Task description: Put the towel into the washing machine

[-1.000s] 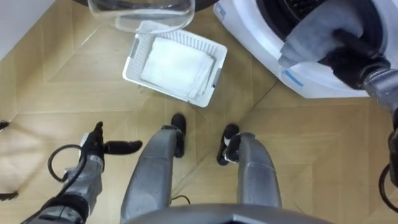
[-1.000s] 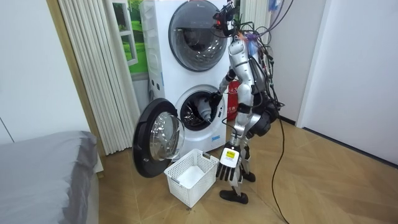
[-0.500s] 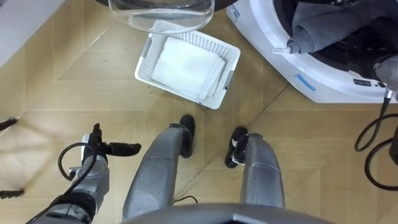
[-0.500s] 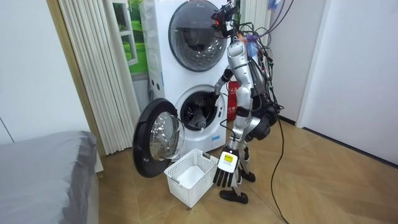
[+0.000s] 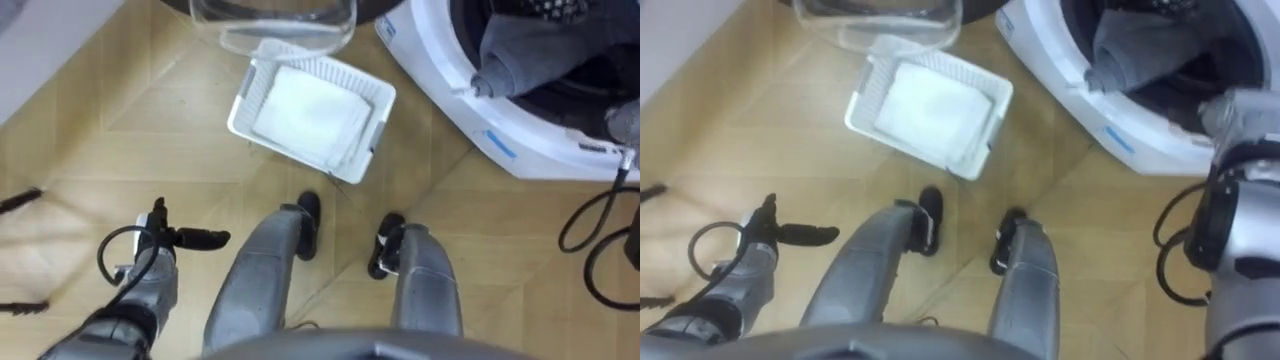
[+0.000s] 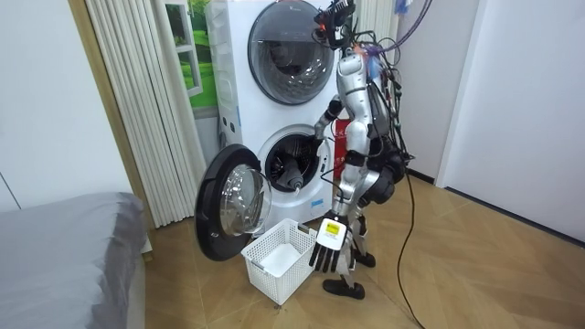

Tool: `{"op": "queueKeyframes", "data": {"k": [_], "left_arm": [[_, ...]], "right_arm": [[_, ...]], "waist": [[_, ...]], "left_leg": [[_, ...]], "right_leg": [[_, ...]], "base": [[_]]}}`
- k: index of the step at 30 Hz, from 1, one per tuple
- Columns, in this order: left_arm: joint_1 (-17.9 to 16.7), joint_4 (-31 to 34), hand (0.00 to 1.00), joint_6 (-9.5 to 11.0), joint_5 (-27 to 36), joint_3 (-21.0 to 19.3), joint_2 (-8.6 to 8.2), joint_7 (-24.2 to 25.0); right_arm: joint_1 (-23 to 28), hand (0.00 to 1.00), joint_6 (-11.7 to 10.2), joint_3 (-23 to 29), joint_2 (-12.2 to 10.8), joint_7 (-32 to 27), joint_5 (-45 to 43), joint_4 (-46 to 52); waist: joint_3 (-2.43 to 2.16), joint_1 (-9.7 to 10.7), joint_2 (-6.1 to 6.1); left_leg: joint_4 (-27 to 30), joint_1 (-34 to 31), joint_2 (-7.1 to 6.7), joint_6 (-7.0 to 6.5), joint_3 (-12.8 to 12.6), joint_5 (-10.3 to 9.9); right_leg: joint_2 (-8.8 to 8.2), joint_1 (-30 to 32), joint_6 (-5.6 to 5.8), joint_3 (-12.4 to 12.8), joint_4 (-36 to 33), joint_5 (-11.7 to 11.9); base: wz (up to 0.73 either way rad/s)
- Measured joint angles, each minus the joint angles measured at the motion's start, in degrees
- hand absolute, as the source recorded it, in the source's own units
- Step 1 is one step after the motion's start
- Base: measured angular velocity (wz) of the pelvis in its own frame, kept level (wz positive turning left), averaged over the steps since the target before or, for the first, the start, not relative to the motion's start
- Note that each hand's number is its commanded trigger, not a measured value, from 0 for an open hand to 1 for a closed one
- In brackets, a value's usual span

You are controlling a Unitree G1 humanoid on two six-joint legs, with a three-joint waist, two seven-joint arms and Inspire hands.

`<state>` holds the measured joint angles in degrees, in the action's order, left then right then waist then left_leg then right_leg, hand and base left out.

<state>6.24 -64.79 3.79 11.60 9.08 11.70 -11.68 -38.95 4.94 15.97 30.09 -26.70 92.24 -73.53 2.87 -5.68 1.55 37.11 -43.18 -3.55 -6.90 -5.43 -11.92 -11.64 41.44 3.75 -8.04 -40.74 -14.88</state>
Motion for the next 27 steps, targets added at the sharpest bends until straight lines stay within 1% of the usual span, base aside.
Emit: {"op": "queueKeyframes", "data": {"k": [2, 3, 4, 5, 6, 8, 9, 10, 11, 13, 14, 15, 16, 17, 18, 19, 20, 21, 22, 24, 26, 27], "left_arm": [[0.0, -0.4, 0.00, -0.1, 0.0, 0.1, -0.02, 1.1], [-0.1, -0.5, 0.00, -0.1, -0.1, 0.1, -0.01, 1.8], [-0.5, -0.6, 0.00, -0.1, -0.2, 0.1, 0.01, 2.5], [-0.6, -0.7, 0.00, -0.2, -0.4, 0.1, -0.04, 2.8], [-0.6, -1.1, 0.00, -0.2, -0.6, 0.1, -0.15, 3.8], [-0.6, -2.0, 0.00, -0.2, -0.6, 0.1, -0.19, 4.9], [-0.6, -2.8, 0.00, -0.1, -0.5, 0.1, -0.19, 5.4], [-0.6, -3.4, 0.00, -0.1, -0.4, 0.2, -0.20, 5.9], [-0.6, -3.8, 0.00, -0.1, -0.4, 0.2, -0.22, 6.1], [-1.0, -4.0, 0.00, -0.1, -0.5, 0.1, -0.29, 6.5], [-1.3, -4.1, 0.00, -0.1, -0.6, 0.1, -0.42, 6.7], [-1.9, -4.2, 0.00, -0.1, -0.6, 0.0, -0.48, 7.4], [-2.7, -4.4, 0.00, -0.1, -0.7, -0.1, -0.30, 7.7], [-3.1, -4.4, 0.00, -0.1, -0.8, -0.2, -0.20, 7.7], [-4.0, -4.3, 0.00, -0.1, -1.1, -0.3, -0.09, 7.7], [-4.8, -4.4, 0.00, -0.1, -1.1, -0.3, -0.07, 7.8], [-5.1, -4.5, 0.00, -0.1, -1.2, -0.3, -0.07, 7.9], [-5.8, -4.5, 0.00, -0.1, -1.2, -0.3, 0.03, 8.1], [-6.4, -4.5, 0.00, -0.1, -1.2, -0.3, 0.09, 8.1], [-7.5, -4.4, 0.00, -0.1, -1.3, -0.3, 0.10, 8.3], [-8.7, -4.3, 0.00, -0.1, -2.5, -0.3, 0.11, 8.6], [-9.2, -4.1, 0.00, -0.2, -2.9, -0.3, 0.04, 8.8]], "right_arm": [[1.5, 0.00, -1.2, -0.1, -1.0, 1.5, -0.1, 0.0], [2.9, 0.00, -2.5, 0.0, -2.2, 2.8, -0.6, 0.2], [4.6, 0.00, -3.2, 0.0, -3.1, 4.0, -0.8, 1.2], [5.4, 0.00, -3.4, -0.1, -3.3, 4.6, -0.9, 1.6], [7.4, 0.00, -3.8, -0.2, -3.7, 6.3, -1.2, 2.2], [10.2, 0.00, -5.1, -0.4, -5.4, 9.2, -3.4, 2.2], [12.0, 0.00, -6.0, -1.4, -6.6, 10.9, -6.6, 2.2], [14.2, 0.00, -7.0, -3.7, -7.7, 13.0, -10.1, 1.7], [15.3, 0.00, -7.3, -5.0, -8.3, 13.9, -11.6, 1.7], [20.2, 0.00, -7.7, -9.0, -10.2, 16.1, -21.3, 1.9], [21.3, 0.00, -7.7, -9.9, -10.6, 16.5, -24.1, 1.5], [23.3, 0.00, -7.9, -12.0, -11.5, 17.4, -31.4, 0.0], [25.6, 0.00, -7.9, -15.0, -12.6, 18.2, -39.0, -0.8], [26.8, 0.00, -7.6, -16.4, -13.1, 18.5, -42.8, -0.8], [28.8, 0.00, -7.3, -19.1, -14.0, 19.1, -49.3, -0.8], [30.7, 0.00, -7.2, -21.8, -14.8, 19.5, -54.9, -0.9], [31.5, 0.00, -7.2, -22.7, -15.2, 19.8, -57.9, -1.1], [32.5, 0.00, -7.1, -24.4, -16.0, 20.5, -62.9, -1.9], [33.3, 0.00, -6.6, -25.7, -16.5, 20.8, -67.0, -2.0], [33.8, 0.00, -6.2, -27.8, -16.5, 22.1, -71.5, -2.0], [34.6, 0.00, -6.2, -28.9, -16.6, 23.2, -74.8, -2.0], [35.2, 0.00, -6.2, -29.6, -16.6, 23.9, -76.8, -2.0]], "waist": [[-0.03, -0.6, -0.17], [-0.04, -0.7, -0.27], [-0.17, -0.8, -0.62], [-0.31, -0.8, -0.92], [-0.40, -0.9, -1.28], [-0.54, -1.0, -1.50], [-0.55, -0.9, -1.51], [-0.64, -0.5, -1.65], [-0.67, -0.5, -1.71], [-0.74, -0.5, -1.71], [-0.79, -0.5, -1.80], [-1.05, -0.5, -2.18], [-1.23, -0.5, -2.40], [-1.35, -0.6, -2.38], [-1.44, -0.5, -2.29], [-1.55, -0.5, -2.28], [-1.62, -0.4, -2.33], [-1.65, -0.2, -2.34], [-1.70, 0.0, -2.29], [-1.73, 0.6, -2.29], [-1.89, 1.0, -2.18], [-2.01, 1.3, -1.92]], "left_leg": [[-1.8, 1.8, 0.21, 0.25, 0.0, 0.4], [-2.9, 3.3, 0.44, 0.42, 0.2, 0.6], [-3.8, 4.6, 0.80, 0.52, 0.4, 0.6], [-4.1, 5.0, 0.89, 0.60, 0.6, 0.6], [-5.1, 6.3, 0.88, 0.76, 0.9, 0.7], [-6.1, 8.5, 0.92, 0.86, 1.0, 0.7], [-7.5, 10.2, 0.83, 0.96, 1.0, 0.8], [-8.6, 11.5, 0.80, 1.19, 1.2, 0.9], [-9.0, 12.2, 0.90, 1.29, 1.4, 1.0], [-11.0, 14.6, 1.16, 1.79, 1.4, 1.1], [-11.6, 15.2, 1.24, 1.88, 1.4, 1.1], [-12.1, 16.0, 1.79, 2.15, 1.7, 1.0], [-12.7, 17.0, 2.05, 2.51, 1.8, 0.9], [-13.0, 17.4, 2.26, 2.64, 1.8, 0.9], [-14.0, 18.5, 2.78, 2.94, 1.7, 1.1], [-14.9, 19.6, 2.82, 3.21, 1.7, 1.2], [-15.4, 20.2, 2.82, 3.37, 1.7, 1.2], [-16.3, 21.6, 2.81, 3.68, 1.8, 1.4], [-17.3, 22.9, 2.84, 4.01, 1.7, 1.6], [-18.5, 24.9, 2.88, 4.32, 1.6, 1.8], [-19.6, 27.1, 2.90, 4.53, 1.6, 1.9], [-20.3, 28.4, 2.91, 4.61, 1.7, 2.0]], "right_leg": [[0.53, -1.8, -0.06, 0.0, 2.0, 0.6], [1.04, -3.5, -0.17, -0.2, 3.6, 0.9], [1.60, -4.9, -0.24, -0.5, 5.3, 1.3], [1.87, -5.8, -0.26, -0.7, 6.1, 1.5], [2.02, -7.3, -0.24, -1.1, 7.4, 1.8], [2.10, -9.8, -0.25, -1.5, 8.6, 1.8], [2.12, -11.2, -0.24, -1.6, 9.4, 1.8], [2.34, -12.8, -0.29, -1.9, 10.9, 1.9], [2.58, -13.6, -0.31, -2.0, 11.5, 2.0], [3.11, -16.2, -0.58, -2.6, 13.9, 2.4], [3.21, -16.9, -0.66, -2.8, 14.5, 2.5], [3.98, -18.2, -0.82, -2.8, 16.4, 3.1], [4.84, -19.8, -1.07, -3.1, 18.4, 3.9], [5.11, -20.3, -1.21, -3.2, 19.1, 4.1], [5.34, -21.3, -1.38, -3.2, 19.8, 4.3], [5.55, -22.2, -1.51, -3.2, 20.4, 4.4], [5.69, -22.8, -1.55, -3.3, 20.8, 4.4], [5.90, -24.1, -1.69, -3.6, 21.5, 4.5], [6.09, -25.1, -1.80, -3.5, 22.1, 4.5], [6.17, -26.5, -1.85, -3.5, 22.3, 4.5], [6.33, -28.6, -1.86, -3.7, 23.3, 4.5], [6.36, -30.1, -1.95, -4.4, 24.2, 4.6]], "base": [[-0.08], [-0.06], [-0.04], [0.00], [0.00], [0.02], [0.04], [0.00], [0.00], [0.00], [-0.04], [-0.11], [-0.13], [-0.12], [-0.08], [-0.06], [0.00], [0.00], [0.00], [-0.04], [0.00], [0.04]]}}
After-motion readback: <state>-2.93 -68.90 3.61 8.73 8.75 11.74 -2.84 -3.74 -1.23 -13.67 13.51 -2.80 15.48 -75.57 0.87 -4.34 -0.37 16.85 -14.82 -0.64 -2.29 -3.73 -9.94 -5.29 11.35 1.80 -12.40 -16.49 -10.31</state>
